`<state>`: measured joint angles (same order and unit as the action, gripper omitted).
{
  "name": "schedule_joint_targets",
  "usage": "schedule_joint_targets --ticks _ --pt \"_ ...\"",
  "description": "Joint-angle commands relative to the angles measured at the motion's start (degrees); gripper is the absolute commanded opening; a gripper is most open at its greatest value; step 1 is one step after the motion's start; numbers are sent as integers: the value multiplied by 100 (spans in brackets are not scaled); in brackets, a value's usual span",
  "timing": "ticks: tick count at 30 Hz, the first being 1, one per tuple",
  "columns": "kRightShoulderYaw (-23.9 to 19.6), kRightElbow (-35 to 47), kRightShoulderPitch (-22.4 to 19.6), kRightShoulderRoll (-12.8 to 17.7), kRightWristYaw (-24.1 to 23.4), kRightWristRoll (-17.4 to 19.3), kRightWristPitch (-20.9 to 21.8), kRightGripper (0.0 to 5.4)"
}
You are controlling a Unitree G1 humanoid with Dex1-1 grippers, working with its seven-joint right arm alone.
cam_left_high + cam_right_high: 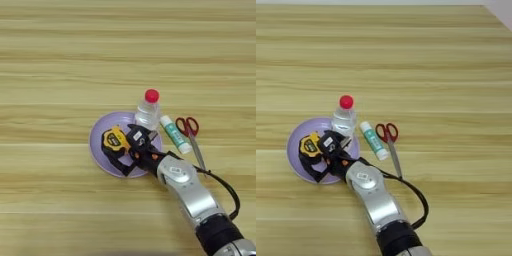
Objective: Move the objects on the table
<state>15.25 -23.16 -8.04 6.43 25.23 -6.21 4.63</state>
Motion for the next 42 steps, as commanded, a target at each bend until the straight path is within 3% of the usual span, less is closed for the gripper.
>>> schedule_joint_targets --ticks 1,20,42 --pt "-69 203 -364 -44 -111 11 98 538" --pt "86 1156 114 -48 220 94 -35 538" --pt "93 401 -194 -194 -280 -165 14 538"
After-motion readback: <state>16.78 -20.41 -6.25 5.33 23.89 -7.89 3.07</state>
